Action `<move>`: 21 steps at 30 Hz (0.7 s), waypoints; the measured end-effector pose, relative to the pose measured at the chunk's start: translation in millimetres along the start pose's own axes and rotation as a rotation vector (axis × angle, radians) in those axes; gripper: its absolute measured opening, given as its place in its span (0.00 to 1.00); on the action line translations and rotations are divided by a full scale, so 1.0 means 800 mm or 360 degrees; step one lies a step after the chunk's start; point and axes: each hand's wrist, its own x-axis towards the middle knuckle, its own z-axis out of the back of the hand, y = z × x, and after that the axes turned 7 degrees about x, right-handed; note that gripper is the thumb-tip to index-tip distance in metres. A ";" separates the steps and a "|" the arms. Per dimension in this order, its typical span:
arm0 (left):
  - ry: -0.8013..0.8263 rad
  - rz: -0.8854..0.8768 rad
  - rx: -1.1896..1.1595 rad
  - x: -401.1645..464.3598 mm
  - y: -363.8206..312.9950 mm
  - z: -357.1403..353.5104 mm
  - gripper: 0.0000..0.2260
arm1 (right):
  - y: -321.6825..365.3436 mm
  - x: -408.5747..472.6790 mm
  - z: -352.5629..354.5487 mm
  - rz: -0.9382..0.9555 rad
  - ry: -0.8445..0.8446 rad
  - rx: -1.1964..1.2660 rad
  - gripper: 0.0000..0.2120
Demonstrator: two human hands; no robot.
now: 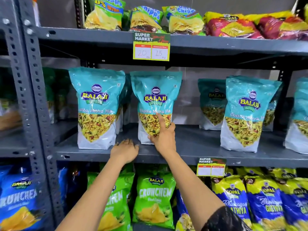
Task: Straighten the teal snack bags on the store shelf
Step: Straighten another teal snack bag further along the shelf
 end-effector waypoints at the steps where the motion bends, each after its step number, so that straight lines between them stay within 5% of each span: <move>1: 0.0003 -0.0001 0.0006 0.000 0.000 0.001 0.27 | 0.000 -0.002 0.001 0.0000 -0.0005 -0.0004 0.45; 21: 0.0000 0.0007 0.0009 -0.003 0.000 0.002 0.27 | -0.009 -0.032 0.035 0.0053 -0.0073 -0.0011 0.46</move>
